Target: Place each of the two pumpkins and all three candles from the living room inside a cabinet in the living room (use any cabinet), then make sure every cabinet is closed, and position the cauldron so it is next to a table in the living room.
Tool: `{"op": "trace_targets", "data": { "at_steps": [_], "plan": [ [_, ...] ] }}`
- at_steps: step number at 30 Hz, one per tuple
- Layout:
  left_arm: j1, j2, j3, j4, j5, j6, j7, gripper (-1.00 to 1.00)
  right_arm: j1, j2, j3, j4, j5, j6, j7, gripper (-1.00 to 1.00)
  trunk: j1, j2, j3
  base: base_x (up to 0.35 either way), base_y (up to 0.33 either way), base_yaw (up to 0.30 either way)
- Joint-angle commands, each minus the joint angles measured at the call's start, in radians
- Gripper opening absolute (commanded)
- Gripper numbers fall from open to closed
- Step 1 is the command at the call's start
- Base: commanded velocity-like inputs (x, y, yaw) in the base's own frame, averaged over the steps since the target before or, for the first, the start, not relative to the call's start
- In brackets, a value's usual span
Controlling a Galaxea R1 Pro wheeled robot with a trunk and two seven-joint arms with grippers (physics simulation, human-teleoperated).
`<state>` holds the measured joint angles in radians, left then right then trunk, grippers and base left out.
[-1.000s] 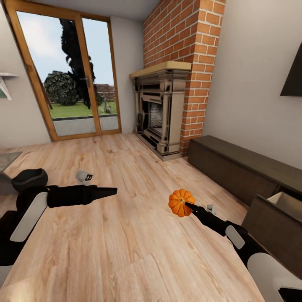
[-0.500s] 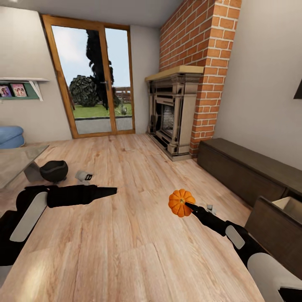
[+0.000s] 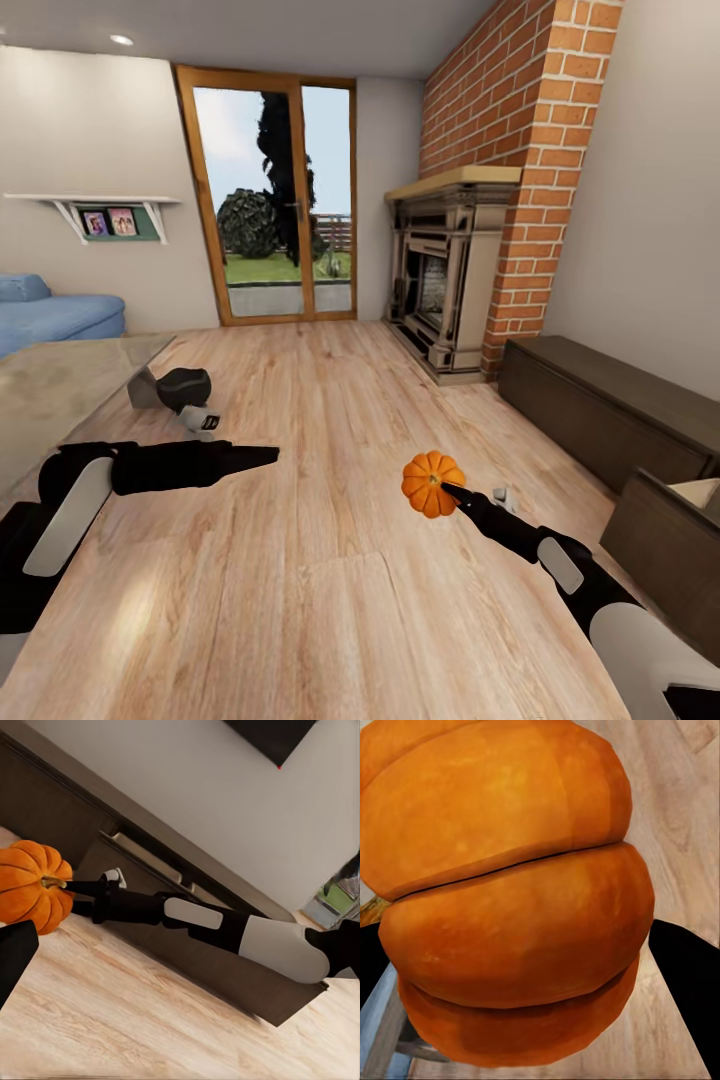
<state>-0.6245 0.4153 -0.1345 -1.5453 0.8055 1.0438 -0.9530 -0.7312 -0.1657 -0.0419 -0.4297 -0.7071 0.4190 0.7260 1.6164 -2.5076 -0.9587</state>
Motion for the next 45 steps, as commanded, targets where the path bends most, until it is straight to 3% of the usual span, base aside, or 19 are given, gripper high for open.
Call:
{"op": "trace_targets", "data": {
  "at_steps": [1,11,45],
  "plan": [
    [-0.001,0.000,-0.001,0.001,0.001,0.003,-0.003,1.00,0.000,0.000,-0.005,-0.001,-0.011,0.010,0.001,-1.00,-0.001,0.000,0.000,-0.339,-0.010,0.237],
    [0.000,0.000,0.000,0.001,0.003,0.003,-0.003,1.00,0.000,0.001,-0.004,-0.001,-0.011,0.010,0.001,-1.00,-0.001,0.000,0.011,-0.233,-0.002,0.237],
    [0.000,0.000,0.000,0.002,0.004,0.003,-0.015,1.00,0.000,0.002,-0.004,0.000,-0.011,0.010,0.000,-1.00,-0.001,0.000,0.048,-0.005,0.000,0.237]
  ]
}}
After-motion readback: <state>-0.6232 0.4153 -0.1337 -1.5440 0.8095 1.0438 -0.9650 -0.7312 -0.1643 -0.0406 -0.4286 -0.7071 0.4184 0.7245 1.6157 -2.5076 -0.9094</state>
